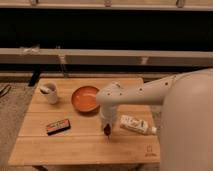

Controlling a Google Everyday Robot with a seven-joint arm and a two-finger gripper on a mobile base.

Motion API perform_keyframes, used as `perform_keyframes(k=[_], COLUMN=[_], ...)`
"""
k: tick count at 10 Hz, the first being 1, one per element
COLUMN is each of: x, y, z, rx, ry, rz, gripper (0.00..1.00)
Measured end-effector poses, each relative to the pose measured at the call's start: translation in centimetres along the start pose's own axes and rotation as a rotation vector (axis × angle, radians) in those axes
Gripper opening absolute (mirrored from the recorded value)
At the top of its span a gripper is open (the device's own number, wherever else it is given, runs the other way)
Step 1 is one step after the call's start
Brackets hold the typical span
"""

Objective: Place the pepper in the ceramic bowl

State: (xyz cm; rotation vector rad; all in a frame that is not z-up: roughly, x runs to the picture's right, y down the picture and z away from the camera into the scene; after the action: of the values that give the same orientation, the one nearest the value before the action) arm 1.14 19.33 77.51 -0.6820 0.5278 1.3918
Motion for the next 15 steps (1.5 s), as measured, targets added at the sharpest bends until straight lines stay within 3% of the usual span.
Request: perform_keyframes(k=[2,4,8,10,12,15], x=[-3.2,-6.2,-14.2,-17.1,-19.7,-21.1], y=[-0.9,-1.3,1.6,4.9,8.3,12.3], z=[-3.3,-4.9,-5.9,-5.9,-5.5,-4.4], rx=[0.002,0.0,-0.027,-0.047,-0.068,-0.078], ry=[-0.054,-0.086,-0.124,-0.136,-0.142,-0.134], rz=[-0.044,-0.096,-0.22,-0.287,-0.357,-0.45], gripper=[0.0,0.0,0.0,0.04,0.25,0.55])
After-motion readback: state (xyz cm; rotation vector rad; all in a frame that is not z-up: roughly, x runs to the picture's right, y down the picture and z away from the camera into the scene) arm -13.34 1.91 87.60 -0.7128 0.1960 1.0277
